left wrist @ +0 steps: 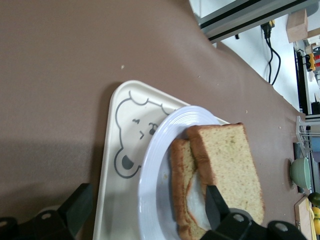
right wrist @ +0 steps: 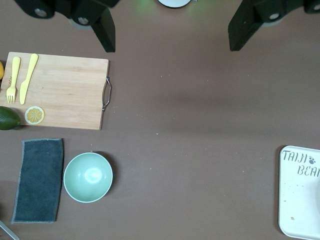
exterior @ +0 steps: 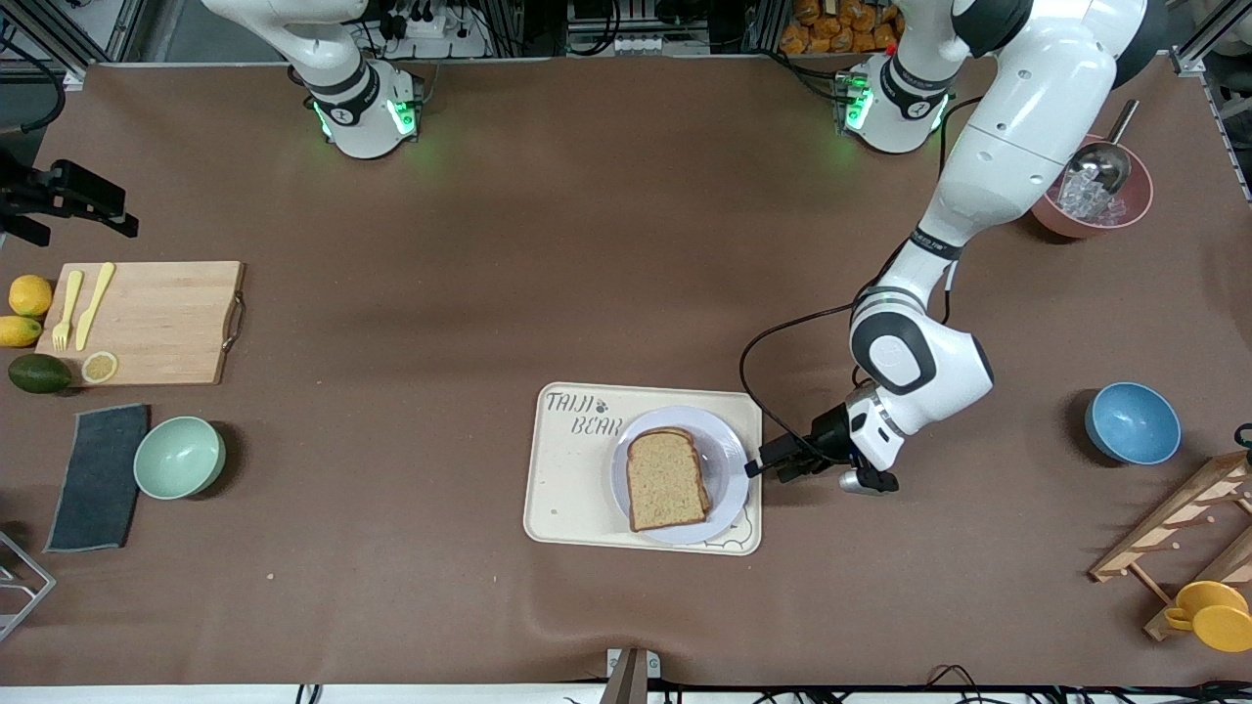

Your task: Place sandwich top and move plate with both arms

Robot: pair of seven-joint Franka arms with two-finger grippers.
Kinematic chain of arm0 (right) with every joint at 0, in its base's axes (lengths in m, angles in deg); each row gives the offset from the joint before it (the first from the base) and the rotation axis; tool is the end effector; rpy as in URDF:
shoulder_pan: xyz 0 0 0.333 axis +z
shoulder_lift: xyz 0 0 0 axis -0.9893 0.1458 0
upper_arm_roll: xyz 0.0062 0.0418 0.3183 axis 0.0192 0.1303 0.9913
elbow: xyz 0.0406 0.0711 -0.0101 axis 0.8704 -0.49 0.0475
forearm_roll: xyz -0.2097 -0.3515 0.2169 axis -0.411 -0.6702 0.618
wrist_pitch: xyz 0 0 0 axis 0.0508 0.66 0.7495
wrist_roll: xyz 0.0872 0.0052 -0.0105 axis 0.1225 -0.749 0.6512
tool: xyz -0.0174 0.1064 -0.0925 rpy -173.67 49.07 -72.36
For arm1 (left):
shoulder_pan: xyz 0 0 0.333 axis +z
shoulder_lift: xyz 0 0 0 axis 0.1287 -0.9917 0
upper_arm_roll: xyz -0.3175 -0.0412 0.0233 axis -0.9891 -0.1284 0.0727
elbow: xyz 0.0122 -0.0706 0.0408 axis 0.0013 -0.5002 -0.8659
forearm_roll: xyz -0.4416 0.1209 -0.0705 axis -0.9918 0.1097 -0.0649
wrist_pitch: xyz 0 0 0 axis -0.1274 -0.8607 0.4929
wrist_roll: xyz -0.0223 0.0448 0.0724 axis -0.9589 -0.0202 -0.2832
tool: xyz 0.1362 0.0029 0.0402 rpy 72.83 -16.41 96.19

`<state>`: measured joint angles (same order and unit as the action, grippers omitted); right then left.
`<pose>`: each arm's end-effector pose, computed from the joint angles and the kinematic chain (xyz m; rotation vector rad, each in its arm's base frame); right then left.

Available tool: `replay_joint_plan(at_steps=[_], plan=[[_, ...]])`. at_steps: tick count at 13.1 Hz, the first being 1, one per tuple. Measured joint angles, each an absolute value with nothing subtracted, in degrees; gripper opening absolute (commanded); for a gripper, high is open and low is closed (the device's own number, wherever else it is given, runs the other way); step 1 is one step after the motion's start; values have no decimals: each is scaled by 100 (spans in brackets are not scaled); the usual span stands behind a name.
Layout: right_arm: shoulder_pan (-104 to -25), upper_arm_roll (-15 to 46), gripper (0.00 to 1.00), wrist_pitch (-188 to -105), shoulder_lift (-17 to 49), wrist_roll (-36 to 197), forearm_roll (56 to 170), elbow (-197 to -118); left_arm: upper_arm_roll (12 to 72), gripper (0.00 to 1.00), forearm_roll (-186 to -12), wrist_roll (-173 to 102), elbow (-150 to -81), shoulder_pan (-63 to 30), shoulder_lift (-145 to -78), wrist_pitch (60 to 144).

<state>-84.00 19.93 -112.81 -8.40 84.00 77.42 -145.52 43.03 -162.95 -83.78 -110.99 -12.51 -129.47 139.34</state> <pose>0.6023 -0.0341 0.6223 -3.1018 -0.1362 0.1138 0.7167 -0.2595 0.1164 2.2990 0.1520 0.3794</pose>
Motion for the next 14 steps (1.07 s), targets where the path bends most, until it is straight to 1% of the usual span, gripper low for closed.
replay_joint_plan(at_steps=[5, 7, 10, 12, 14], plan=[[-8400, 1995, 100, -11280, -840, 8407, 7742, -14550, 4523, 100, -15164, -8227, -11302, -1184, -12580, 13865], [-8400, 1996, 100, -11279, -840, 8408, 7742, -14550, 4704, 100, -14655, -8204, -11387, -1144, -12441, 13629], [-8400, 2002, 100, -11279, -840, 8410, 7742, -14550, 4996, 100, -13338, -7530, -11407, -1115, -12271, 13130], [-8400, 2007, 100, -11278, -840, 8411, 7742, -14550, 5051, 100, -12238, -6698, -11378, -1086, -12128, 12814], [-8400, 2007, 100, -11278, -840, 8411, 7742, -14550, 5052, 100, -11513, -6031, -11315, -1088, -11967, 12482]])
